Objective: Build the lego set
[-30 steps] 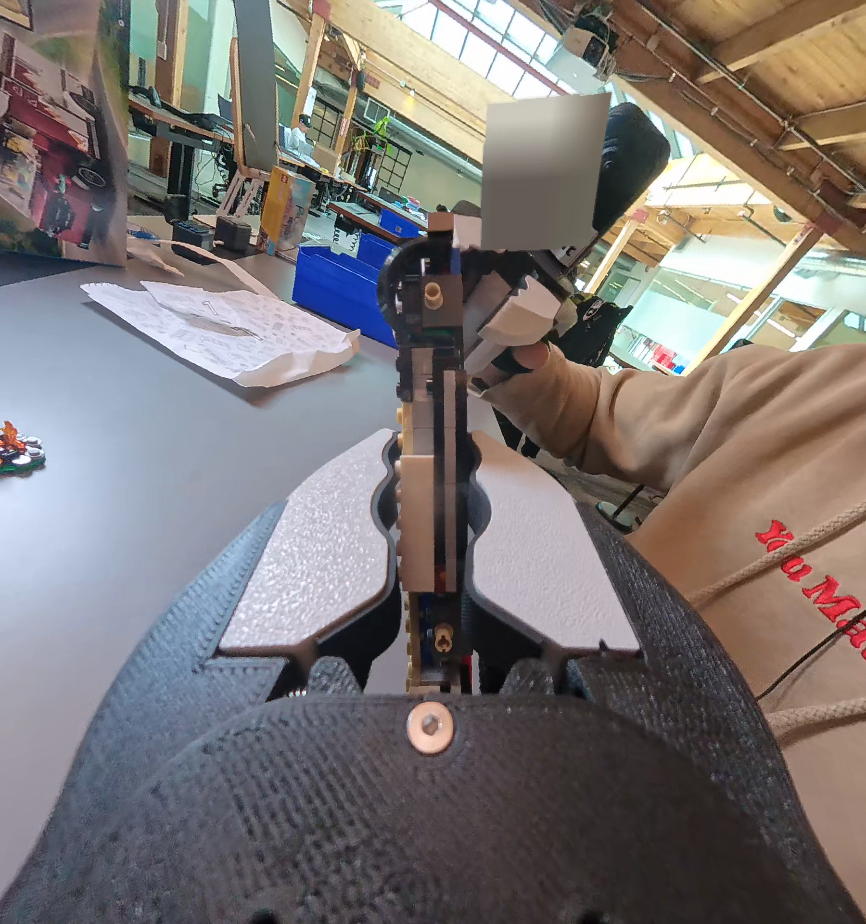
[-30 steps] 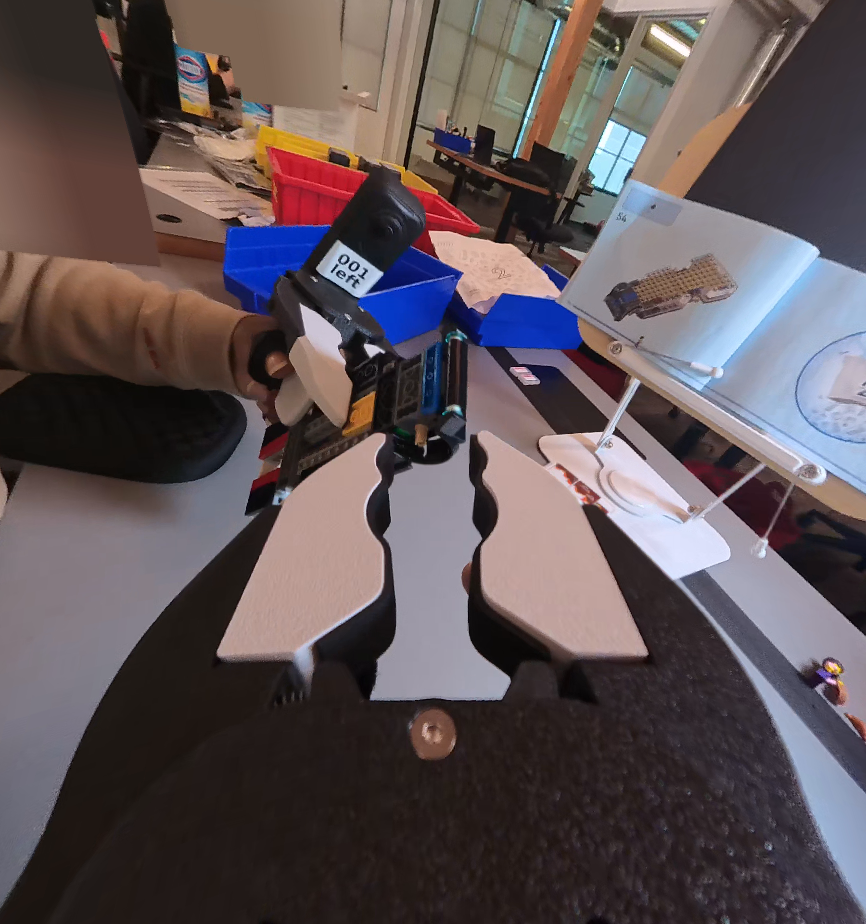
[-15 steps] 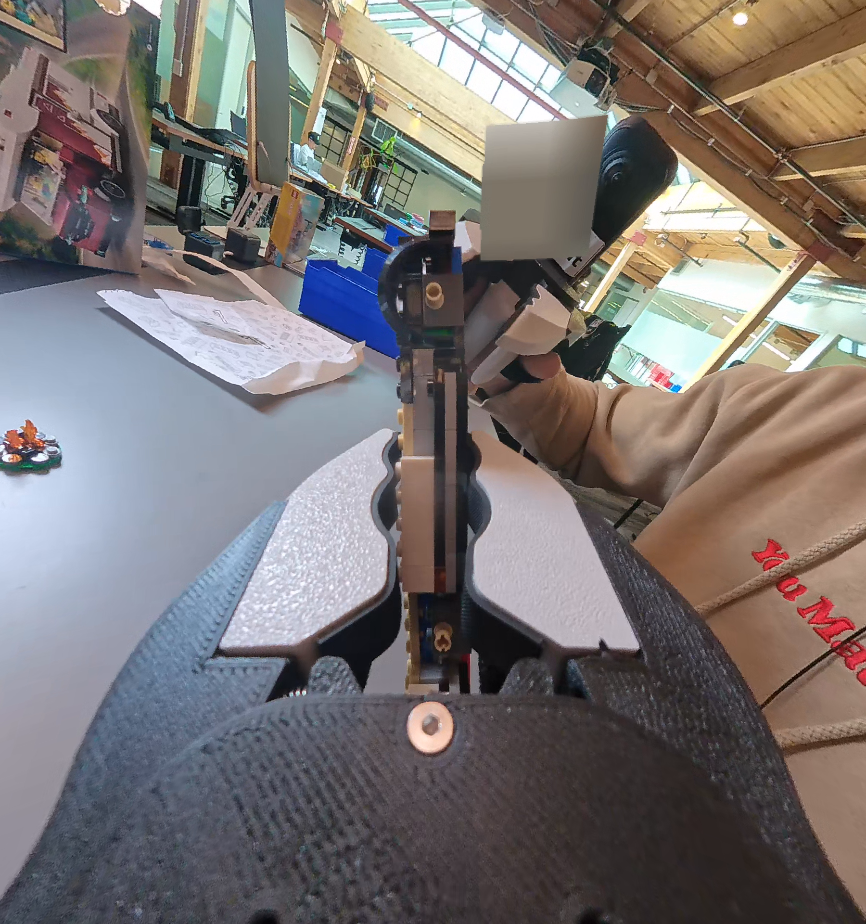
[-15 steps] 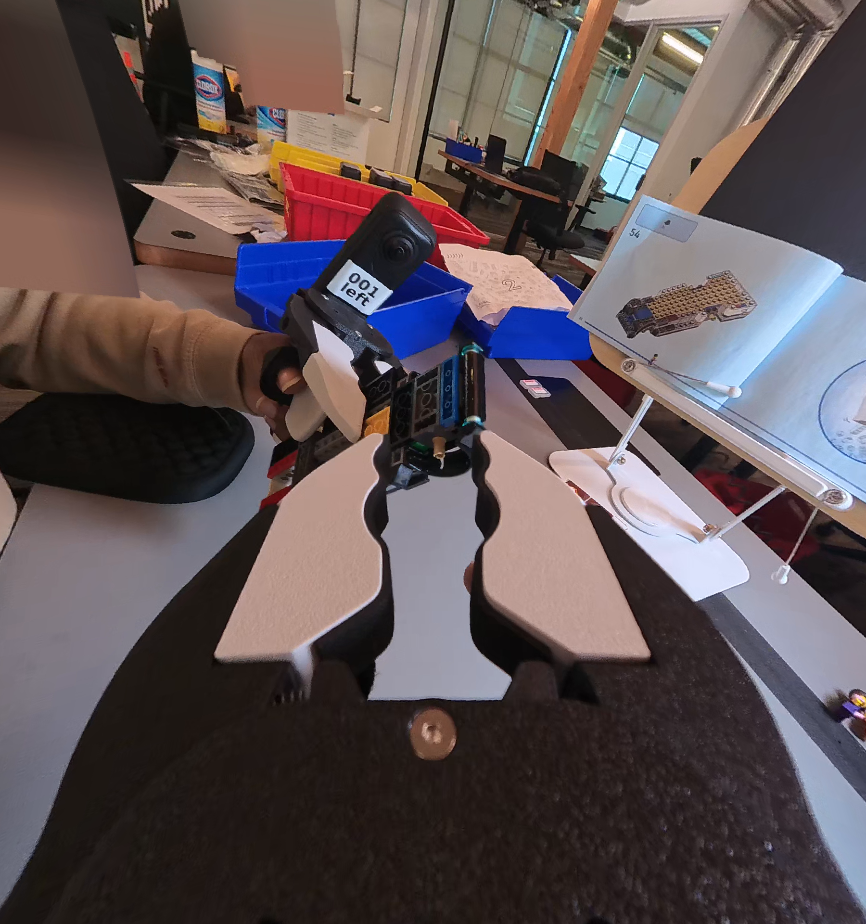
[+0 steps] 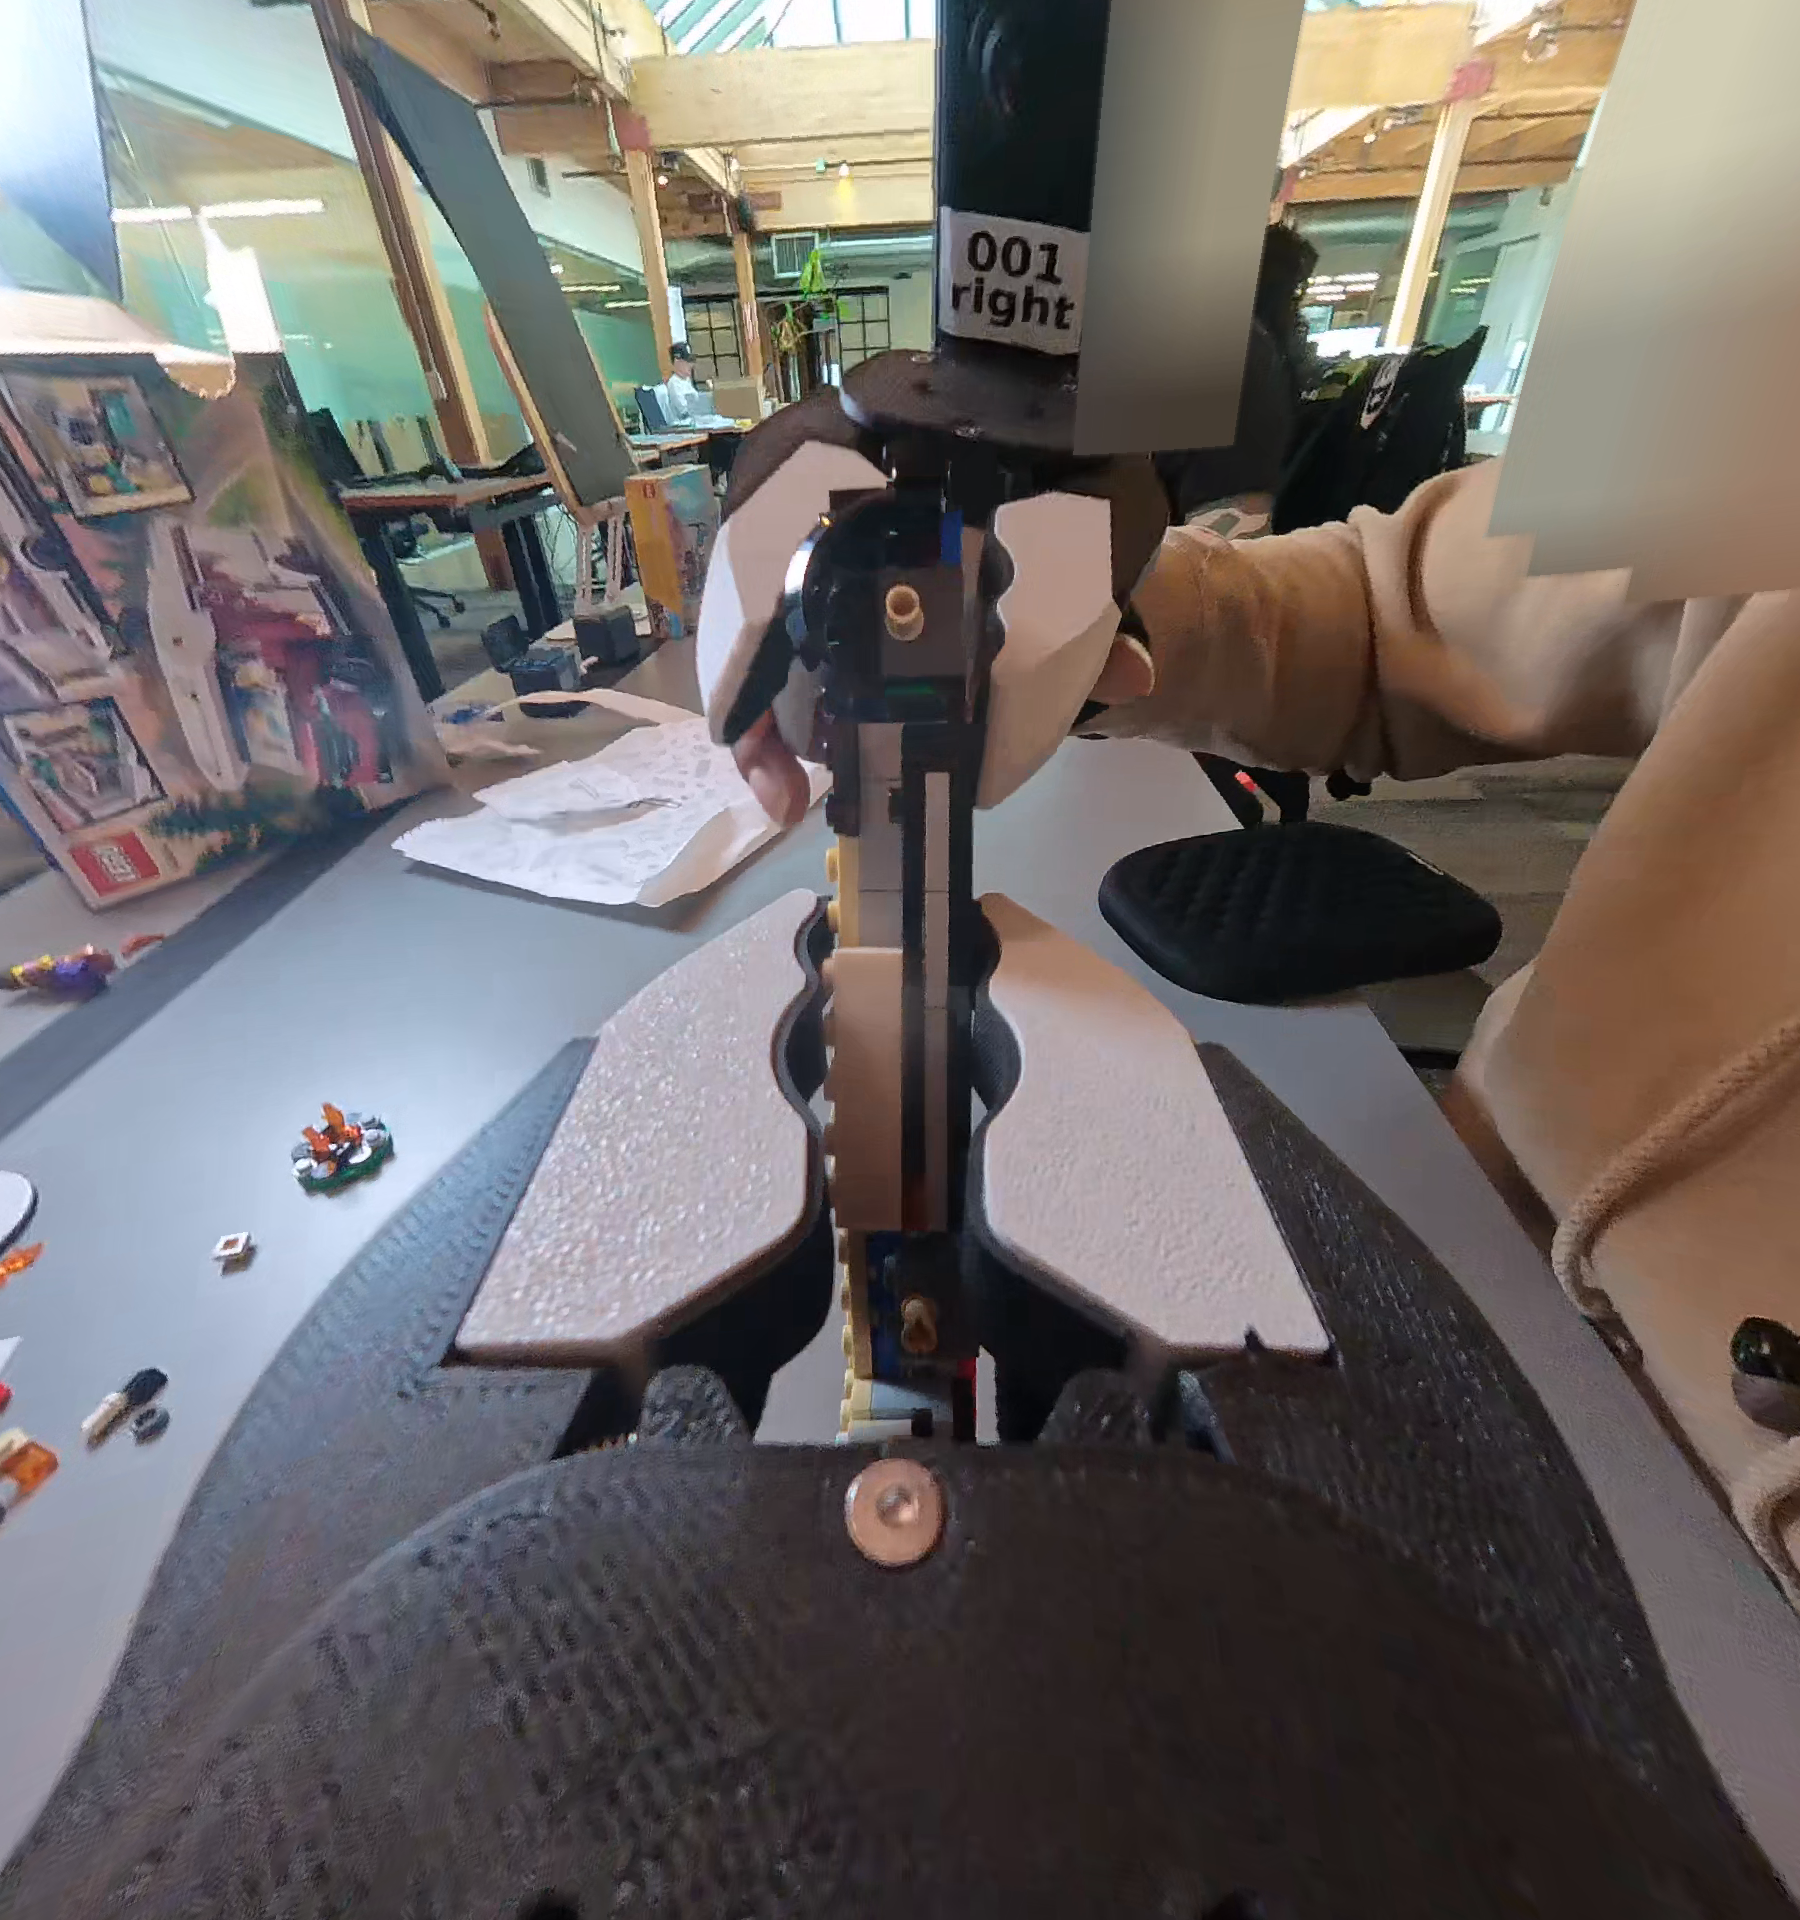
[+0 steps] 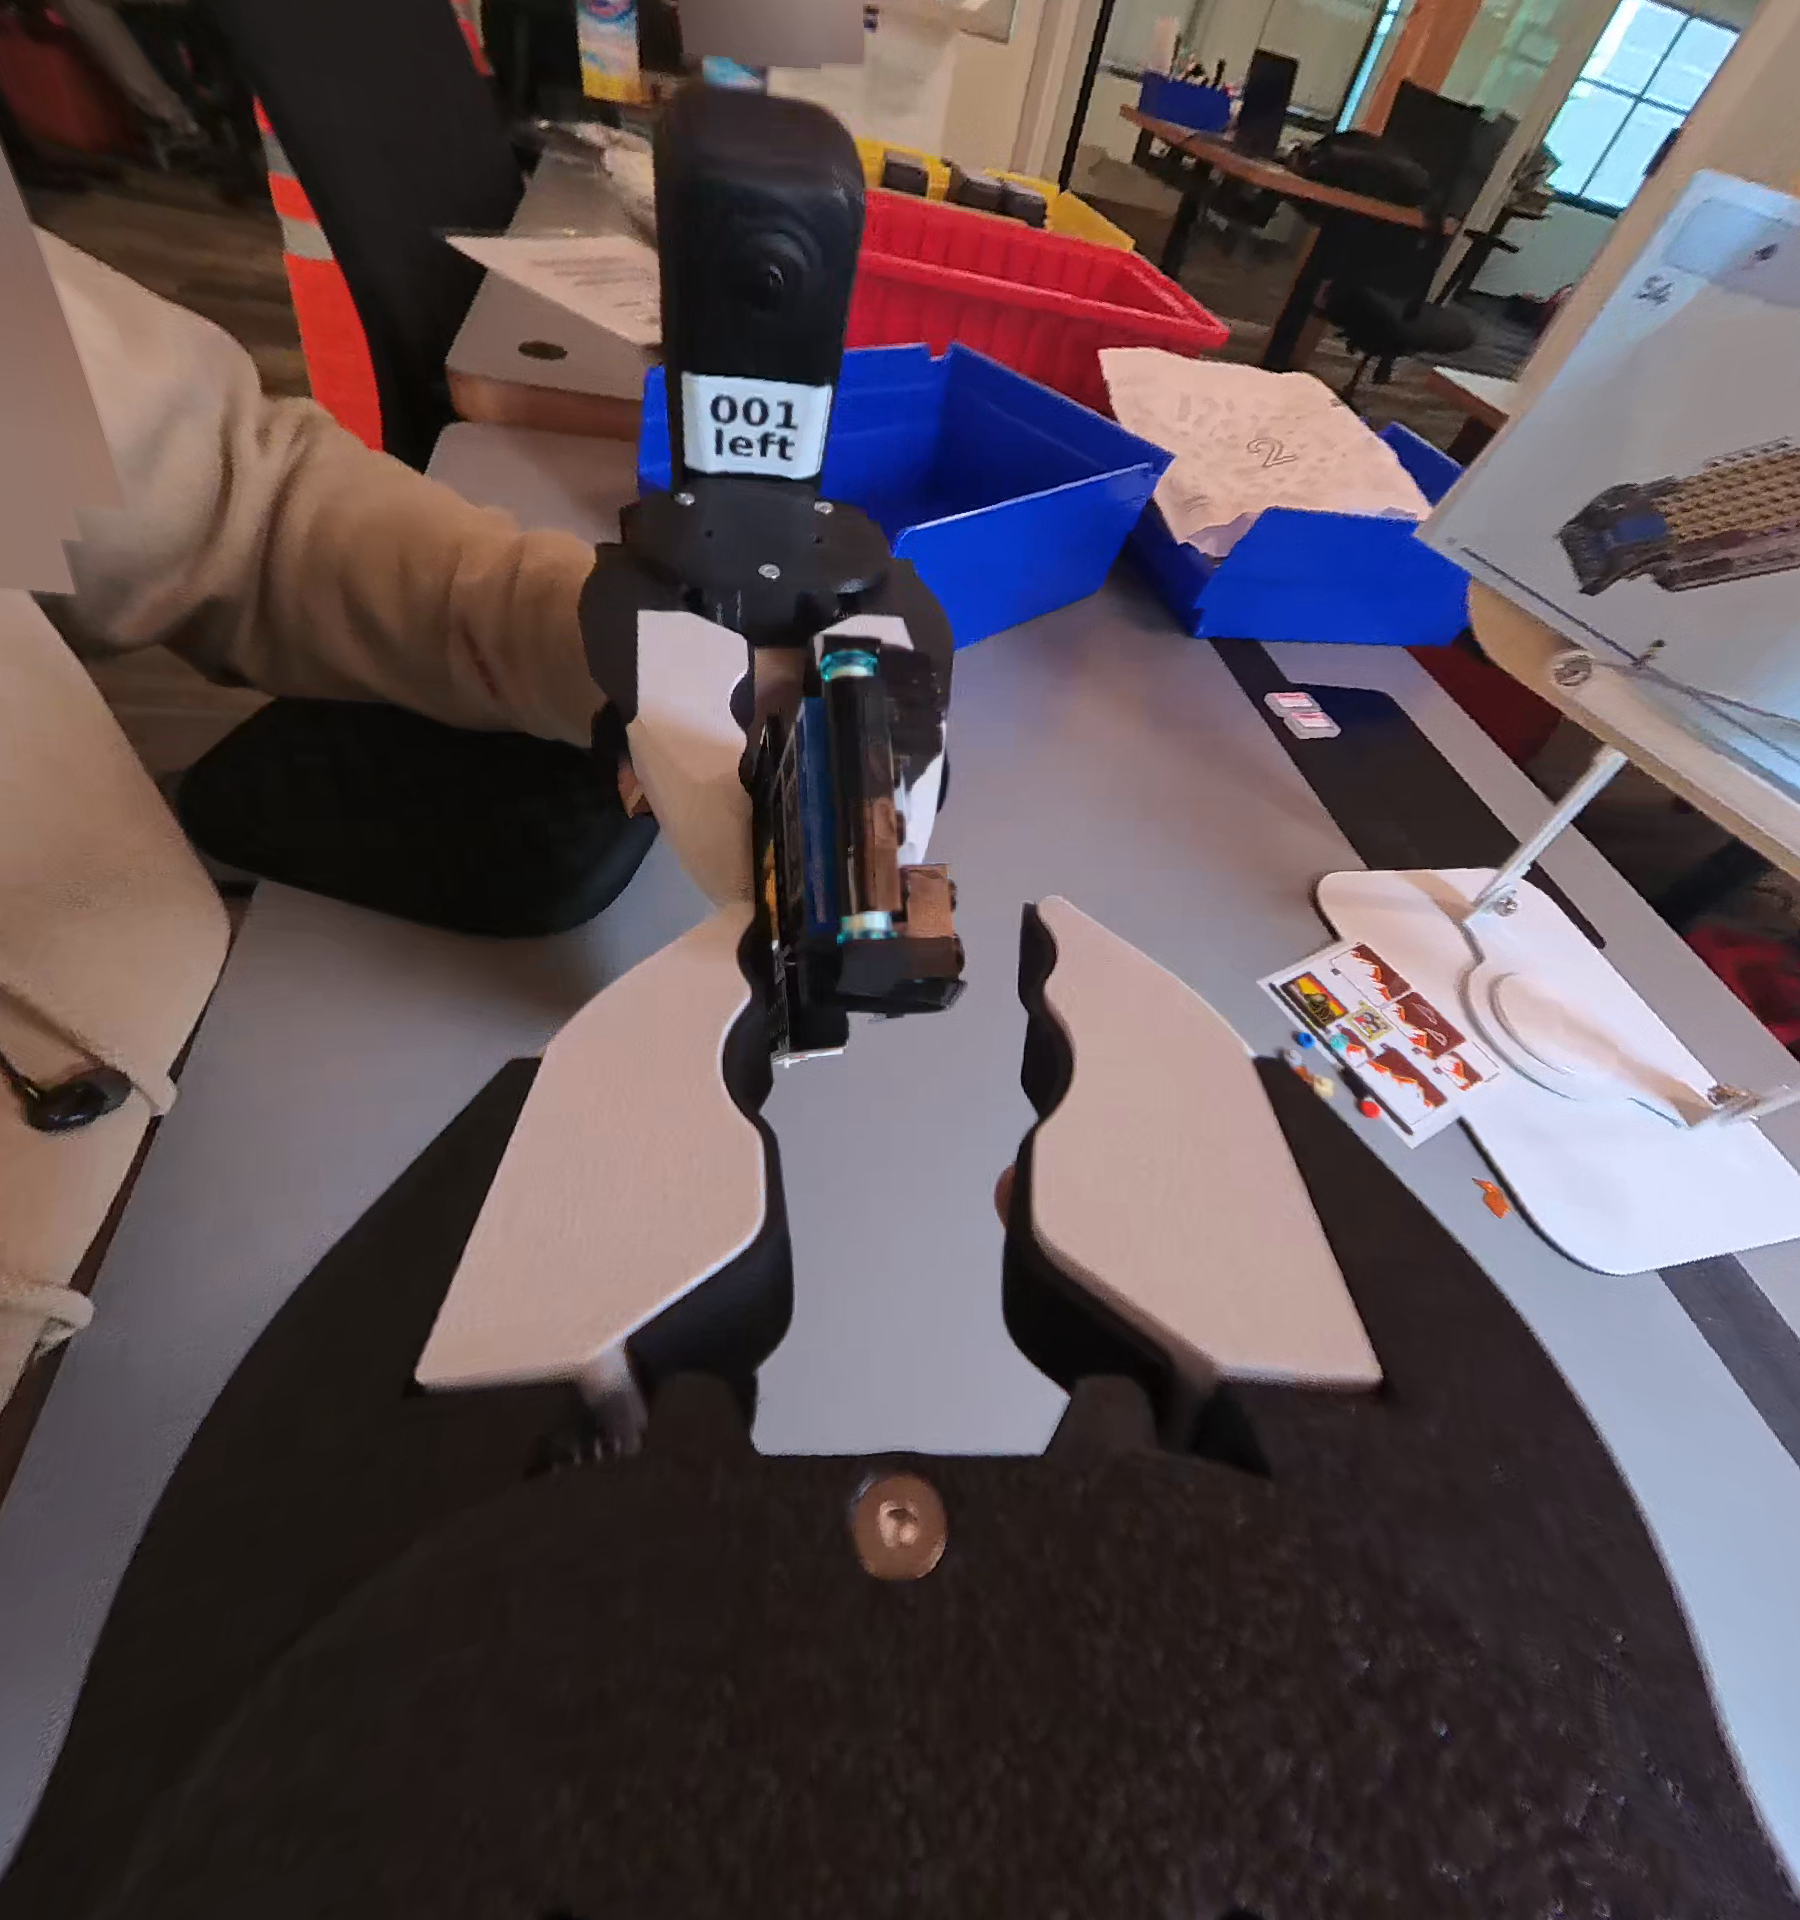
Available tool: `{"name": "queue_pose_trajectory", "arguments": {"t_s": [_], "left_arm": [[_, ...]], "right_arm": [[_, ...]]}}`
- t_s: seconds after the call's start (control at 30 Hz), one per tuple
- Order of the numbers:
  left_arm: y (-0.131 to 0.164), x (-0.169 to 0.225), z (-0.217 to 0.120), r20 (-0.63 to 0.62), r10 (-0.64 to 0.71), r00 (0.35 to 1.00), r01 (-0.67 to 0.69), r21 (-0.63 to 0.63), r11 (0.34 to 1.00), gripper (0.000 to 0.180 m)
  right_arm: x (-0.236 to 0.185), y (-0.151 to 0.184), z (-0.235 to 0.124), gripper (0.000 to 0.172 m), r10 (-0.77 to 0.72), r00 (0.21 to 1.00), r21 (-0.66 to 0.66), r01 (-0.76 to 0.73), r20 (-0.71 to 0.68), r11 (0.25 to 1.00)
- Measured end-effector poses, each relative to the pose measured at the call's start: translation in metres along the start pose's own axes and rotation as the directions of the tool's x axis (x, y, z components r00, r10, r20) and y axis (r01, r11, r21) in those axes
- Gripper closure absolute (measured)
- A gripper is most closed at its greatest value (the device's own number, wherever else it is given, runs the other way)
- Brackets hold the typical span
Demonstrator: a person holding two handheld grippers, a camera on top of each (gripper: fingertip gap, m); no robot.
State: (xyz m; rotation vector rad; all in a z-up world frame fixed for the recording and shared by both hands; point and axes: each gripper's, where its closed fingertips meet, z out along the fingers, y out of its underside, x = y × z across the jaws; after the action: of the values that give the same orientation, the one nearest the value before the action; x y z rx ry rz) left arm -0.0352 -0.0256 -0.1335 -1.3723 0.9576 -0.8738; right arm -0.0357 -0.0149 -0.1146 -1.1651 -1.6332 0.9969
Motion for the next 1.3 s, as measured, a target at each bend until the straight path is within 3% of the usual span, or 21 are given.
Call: {"name": "queue_pose_trajectory", "arguments": {"t_s": [0.07,0.2,0.43,0.53,0.67,0.83,1.03,1.13,1.3], "left_arm": [[0.003,0.002,0.002,0.017,0.053,0.998,-0.053,-0.015,0.998,0.157],[0.006,0.002,0.004,0.013,0.061,0.998,-0.061,-0.019,0.998,0.156],[0.031,-0.033,0.008,0.17,0.032,0.985,-0.01,-0.124,0.992,0.145],[0.037,-0.042,-0.003,0.205,-0.002,0.979,0.029,-0.131,0.991,0.148],[0.038,-0.042,-0.016,0.201,-0.062,0.978,0.088,-0.121,0.989,0.148],[0.064,-0.029,-0.02,0.184,-0.098,0.978,0.138,-0.217,0.966,0.142],[0.103,-0.015,-0.026,0.157,-0.145,0.977,0.2,-0.436,0.877,0.105],[0.124,-0.011,-0.024,0.162,-0.119,0.98,0.189,-0.534,0.824,0.098],[0.146,-0.016,-0.028,0.194,-0.022,0.981,0.144,-0.641,0.754,0.116]], "right_arm": [[-0.008,0.002,0.003,0.137,-0.034,0.999,0.006,0.034,0.009,0.999],[-0.01,0.004,0.004,0.139,-0.086,0.995,0.006,0.087,-0.051,0.996],[0.007,0.021,0.005,0.143,-0.229,0.952,-0.174,0.194,-0.206,0.965],[0.018,0.04,0.005,0.144,-0.364,0.889,-0.319,0.272,-0.278,0.908],[0.026,0.075,0.011,0.145,-0.558,0.768,-0.519,0.353,-0.315,0.778],[0.01,0.096,0.038,0.145,-0.721,0.653,-0.637,0.457,-0.233,0.62],[-0.011,0.122,0.072,0.146,-0.789,0.611,-0.678,0.556,-0.059,0.481],[-0.02,0.134,0.086,0.146,-0.762,0.647,-0.665,0.575,0.013,0.477],[-0.025,0.134,0.095,0.141,-0.722,0.689,-0.62,0.592,0.059,0.515]]}}
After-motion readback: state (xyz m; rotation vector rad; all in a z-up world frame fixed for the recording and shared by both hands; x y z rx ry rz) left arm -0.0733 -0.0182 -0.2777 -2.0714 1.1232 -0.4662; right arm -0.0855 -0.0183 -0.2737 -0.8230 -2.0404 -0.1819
